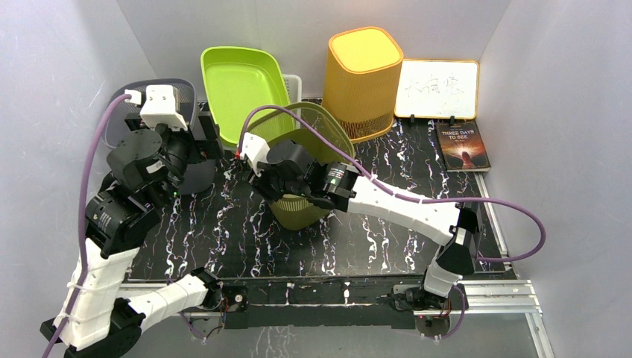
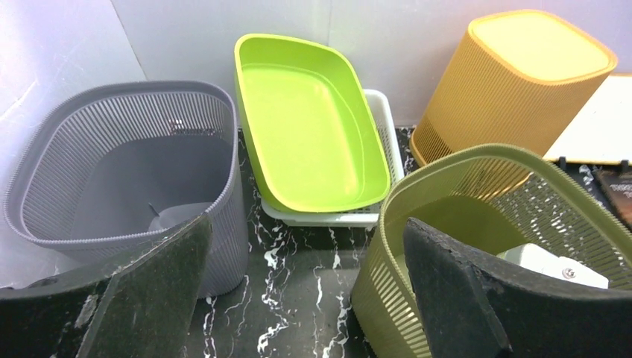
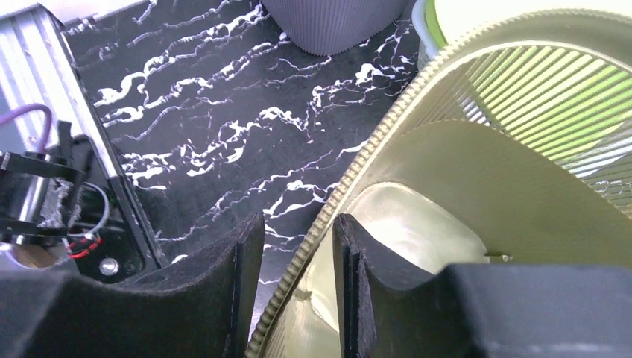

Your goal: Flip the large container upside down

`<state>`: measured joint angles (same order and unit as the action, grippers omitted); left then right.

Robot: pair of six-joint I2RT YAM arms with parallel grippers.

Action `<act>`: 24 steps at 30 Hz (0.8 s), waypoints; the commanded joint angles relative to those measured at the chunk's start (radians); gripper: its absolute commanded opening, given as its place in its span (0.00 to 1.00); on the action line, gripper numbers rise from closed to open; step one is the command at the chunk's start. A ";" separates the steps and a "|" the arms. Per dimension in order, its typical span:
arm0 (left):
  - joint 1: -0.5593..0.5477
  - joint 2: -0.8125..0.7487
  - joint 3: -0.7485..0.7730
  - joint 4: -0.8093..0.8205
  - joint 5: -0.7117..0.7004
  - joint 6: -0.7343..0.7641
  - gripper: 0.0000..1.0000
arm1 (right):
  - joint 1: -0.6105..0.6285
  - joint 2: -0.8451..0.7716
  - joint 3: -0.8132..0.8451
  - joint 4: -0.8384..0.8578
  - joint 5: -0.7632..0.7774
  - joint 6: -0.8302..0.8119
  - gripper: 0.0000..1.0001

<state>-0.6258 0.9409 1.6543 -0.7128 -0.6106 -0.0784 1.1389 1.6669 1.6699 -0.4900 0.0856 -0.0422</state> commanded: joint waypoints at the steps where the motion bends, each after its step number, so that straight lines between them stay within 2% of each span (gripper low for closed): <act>1: -0.004 -0.020 0.075 0.016 -0.022 0.007 0.98 | -0.015 -0.131 -0.059 0.216 0.011 0.133 0.00; 8: -0.003 0.026 0.205 0.000 -0.009 0.022 0.98 | -0.108 -0.324 -0.332 0.765 -0.194 0.486 0.00; 16: -0.003 0.056 0.267 -0.030 0.004 0.018 0.98 | -0.142 -0.365 -0.605 1.248 -0.225 0.851 0.00; 21: -0.004 0.068 0.295 -0.047 0.009 0.016 0.98 | -0.182 -0.357 -0.714 1.407 -0.256 0.981 0.00; 24: -0.003 0.066 0.292 -0.048 0.010 0.015 0.98 | -0.225 -0.352 -0.773 1.425 -0.272 1.032 0.00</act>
<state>-0.6258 1.0077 1.9205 -0.7513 -0.6067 -0.0711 0.9672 1.3376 0.9169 0.6289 -0.1581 0.8516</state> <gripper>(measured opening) 0.983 0.305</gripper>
